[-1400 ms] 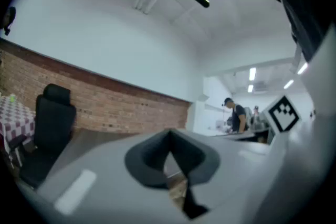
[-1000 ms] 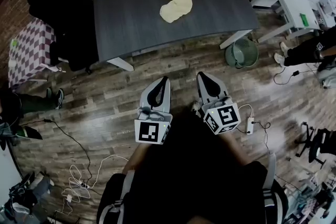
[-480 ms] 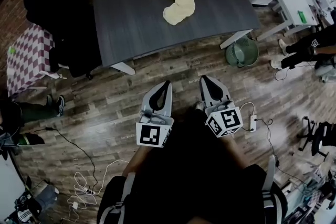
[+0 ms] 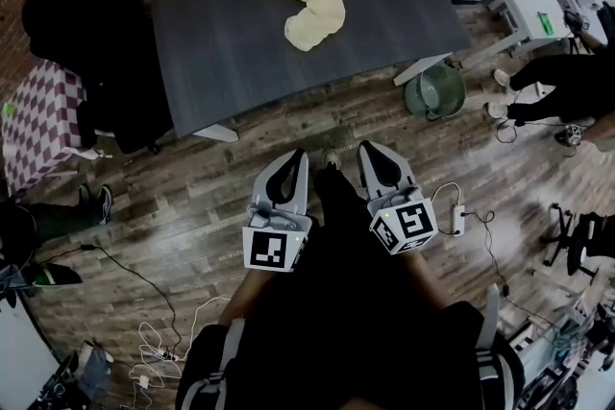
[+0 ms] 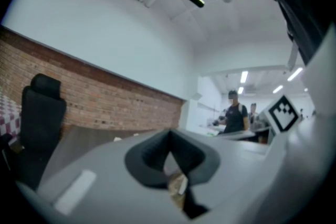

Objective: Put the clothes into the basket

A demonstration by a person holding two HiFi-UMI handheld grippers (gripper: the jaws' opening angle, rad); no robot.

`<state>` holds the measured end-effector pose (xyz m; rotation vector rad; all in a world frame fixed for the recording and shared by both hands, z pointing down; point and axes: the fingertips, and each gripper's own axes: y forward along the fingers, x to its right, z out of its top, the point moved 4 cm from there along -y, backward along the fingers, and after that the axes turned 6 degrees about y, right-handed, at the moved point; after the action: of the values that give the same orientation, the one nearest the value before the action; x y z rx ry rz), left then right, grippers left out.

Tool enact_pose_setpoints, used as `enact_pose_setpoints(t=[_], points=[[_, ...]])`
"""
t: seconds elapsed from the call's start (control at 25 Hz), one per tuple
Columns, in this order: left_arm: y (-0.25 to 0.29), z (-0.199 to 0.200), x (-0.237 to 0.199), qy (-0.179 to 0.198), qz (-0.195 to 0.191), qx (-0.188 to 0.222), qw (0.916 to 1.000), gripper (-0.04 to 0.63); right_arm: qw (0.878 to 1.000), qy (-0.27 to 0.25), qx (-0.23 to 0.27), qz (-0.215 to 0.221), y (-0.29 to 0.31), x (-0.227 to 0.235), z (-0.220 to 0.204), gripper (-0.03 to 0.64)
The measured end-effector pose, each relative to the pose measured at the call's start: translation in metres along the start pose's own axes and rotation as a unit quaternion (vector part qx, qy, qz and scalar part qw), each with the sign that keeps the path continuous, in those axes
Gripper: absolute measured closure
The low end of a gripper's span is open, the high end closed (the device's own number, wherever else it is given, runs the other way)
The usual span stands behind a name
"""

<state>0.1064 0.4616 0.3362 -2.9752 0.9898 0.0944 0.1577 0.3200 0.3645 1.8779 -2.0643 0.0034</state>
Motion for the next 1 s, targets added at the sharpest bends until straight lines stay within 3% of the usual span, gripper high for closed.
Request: enact_pose_setpoints(t=[0.6, 1.0], points=[[0.133, 0.007, 0.006, 0.038, 0.02, -0.024, 0.9988, 0.592, 0.997, 0.007, -0.018, 0.071, 0.086, 0.094, 0.04, 0.609], [0.17, 0.008, 0.01, 0.037, 0.045, -0.036, 0.9977, 0.592, 0.995, 0.012, -0.033, 0.096, 0.115, 0.131, 0.051, 0.609]])
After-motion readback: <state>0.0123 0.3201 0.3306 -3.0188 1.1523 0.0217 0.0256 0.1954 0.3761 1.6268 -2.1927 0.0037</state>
